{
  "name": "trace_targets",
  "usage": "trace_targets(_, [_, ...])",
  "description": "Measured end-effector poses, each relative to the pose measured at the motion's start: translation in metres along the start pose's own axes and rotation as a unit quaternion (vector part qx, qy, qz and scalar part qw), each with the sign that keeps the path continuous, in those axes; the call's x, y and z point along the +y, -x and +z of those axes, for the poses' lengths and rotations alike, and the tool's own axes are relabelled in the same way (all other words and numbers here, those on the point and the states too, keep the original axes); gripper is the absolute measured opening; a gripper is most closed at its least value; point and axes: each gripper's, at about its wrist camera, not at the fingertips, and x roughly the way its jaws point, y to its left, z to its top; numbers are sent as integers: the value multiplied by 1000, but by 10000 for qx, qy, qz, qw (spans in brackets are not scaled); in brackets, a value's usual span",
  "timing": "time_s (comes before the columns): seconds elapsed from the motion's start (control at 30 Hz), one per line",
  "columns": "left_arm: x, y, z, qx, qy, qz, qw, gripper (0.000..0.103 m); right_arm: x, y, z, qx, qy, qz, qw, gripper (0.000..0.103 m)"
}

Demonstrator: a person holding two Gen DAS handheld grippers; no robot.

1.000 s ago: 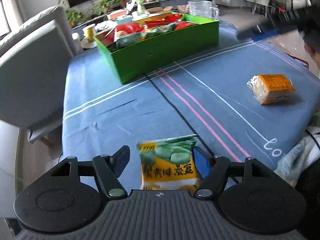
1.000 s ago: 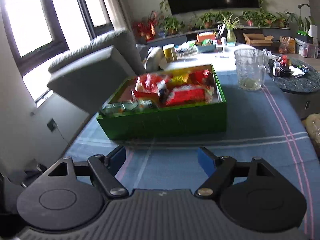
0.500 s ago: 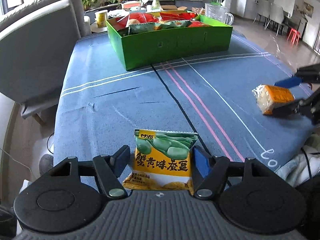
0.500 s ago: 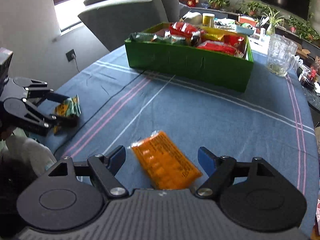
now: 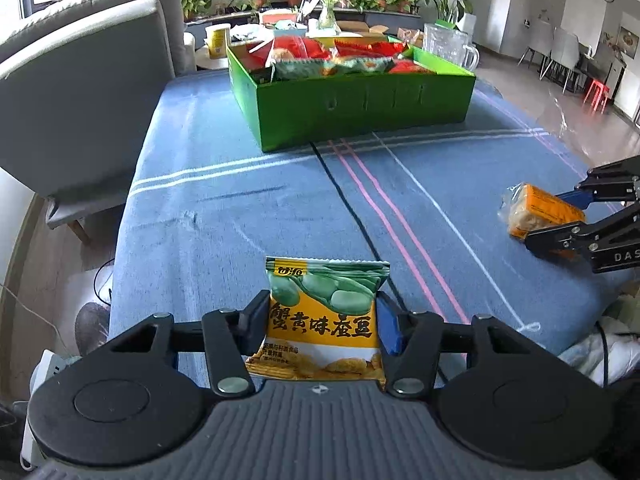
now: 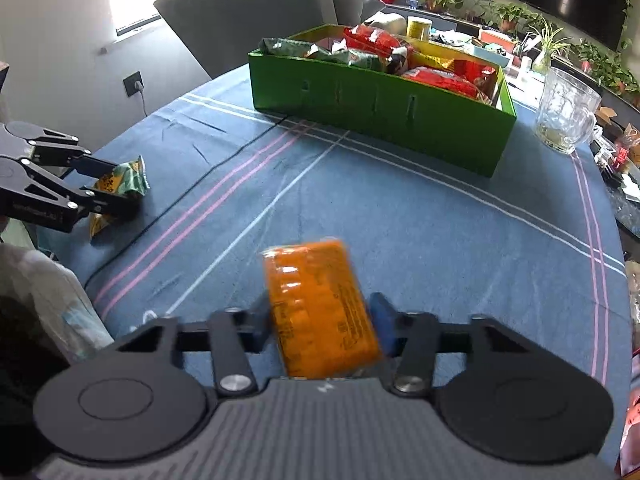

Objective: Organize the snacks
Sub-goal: 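Carry the bean snack bag and orange cake pack over the green box with both grippers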

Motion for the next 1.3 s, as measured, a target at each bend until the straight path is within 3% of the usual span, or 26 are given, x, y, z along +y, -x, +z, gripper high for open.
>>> trace_targets(0.53, [-14, 11, 39, -504, 171, -128, 9985, 51, -13, 12, 34, -728, -854, 19, 9937, 69])
trace_targets(1.0, [-43, 19, 116, -1393, -100, -283, 9898, 51, -32, 39, 77, -1555, -1311, -82, 9791, 69])
trace_targets(1.3, [-40, 10, 149, -1495, 23, -256, 9884, 51, -54, 39, 102, -1840, -1699, -95, 9681, 69])
